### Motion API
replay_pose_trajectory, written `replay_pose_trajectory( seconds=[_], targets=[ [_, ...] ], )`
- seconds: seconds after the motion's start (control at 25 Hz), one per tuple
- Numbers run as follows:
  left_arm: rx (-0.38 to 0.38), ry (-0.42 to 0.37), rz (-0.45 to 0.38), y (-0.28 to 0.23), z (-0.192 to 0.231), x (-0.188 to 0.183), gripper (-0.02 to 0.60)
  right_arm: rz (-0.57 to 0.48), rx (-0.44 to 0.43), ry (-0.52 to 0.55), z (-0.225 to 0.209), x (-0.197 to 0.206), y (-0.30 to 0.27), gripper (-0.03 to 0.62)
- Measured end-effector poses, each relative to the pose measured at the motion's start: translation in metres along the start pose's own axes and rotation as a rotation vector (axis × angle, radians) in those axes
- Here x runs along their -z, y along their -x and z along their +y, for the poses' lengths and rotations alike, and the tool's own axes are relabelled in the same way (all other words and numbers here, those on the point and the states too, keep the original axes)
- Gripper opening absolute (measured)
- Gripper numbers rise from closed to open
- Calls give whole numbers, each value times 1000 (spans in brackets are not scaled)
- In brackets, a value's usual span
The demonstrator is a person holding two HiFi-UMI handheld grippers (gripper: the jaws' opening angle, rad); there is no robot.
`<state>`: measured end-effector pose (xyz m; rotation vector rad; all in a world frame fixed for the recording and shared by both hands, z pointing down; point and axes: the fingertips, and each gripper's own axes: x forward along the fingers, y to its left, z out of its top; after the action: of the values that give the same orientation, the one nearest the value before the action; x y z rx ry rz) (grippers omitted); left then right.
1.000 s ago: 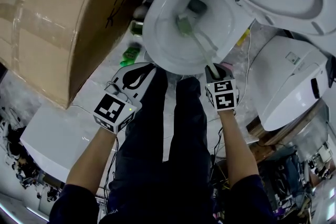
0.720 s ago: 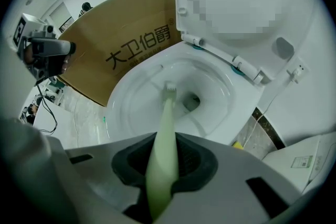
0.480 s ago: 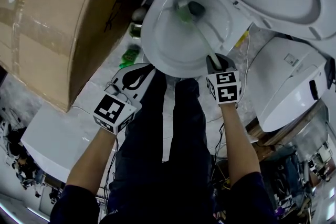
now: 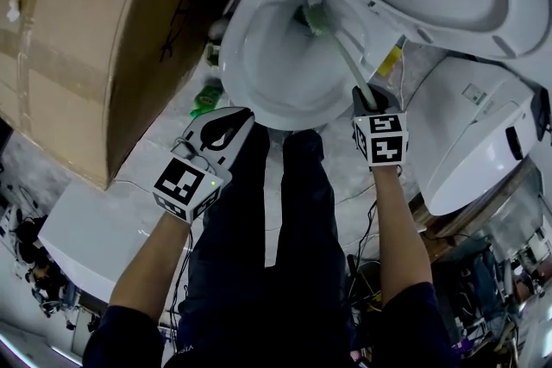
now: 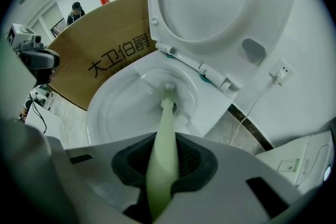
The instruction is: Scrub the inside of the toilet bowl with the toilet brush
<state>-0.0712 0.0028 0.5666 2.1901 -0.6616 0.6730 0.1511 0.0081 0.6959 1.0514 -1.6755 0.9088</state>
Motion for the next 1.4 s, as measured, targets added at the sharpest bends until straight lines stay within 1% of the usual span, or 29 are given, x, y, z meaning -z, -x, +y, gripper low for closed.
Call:
replay_pose_trajectory(
  seconds=[0.24, 0.44, 0.64, 1.0, 1.24, 1.4],
  targets=[
    [20, -13, 2, -12, -15, -2, 41, 29, 25, -2, -18, 28, 12, 64],
    [35, -20, 9, -15, -24, 2, 43, 57, 15, -11, -15, 53, 21, 64],
    [38, -33, 7, -13, -28, 4, 43, 77, -14, 18, 6, 70, 28, 64],
    [24, -19, -7, 1, -23, 12, 42, 110, -76, 21, 50, 95, 31, 63],
    [15, -4, -12, 15, -14, 23, 41, 126, -120, 55, 83, 94, 26, 64],
    [-2, 9, -22, 24, -5, 27, 42, 107, -139, 73, 100, 84, 22, 64]
  ],
)
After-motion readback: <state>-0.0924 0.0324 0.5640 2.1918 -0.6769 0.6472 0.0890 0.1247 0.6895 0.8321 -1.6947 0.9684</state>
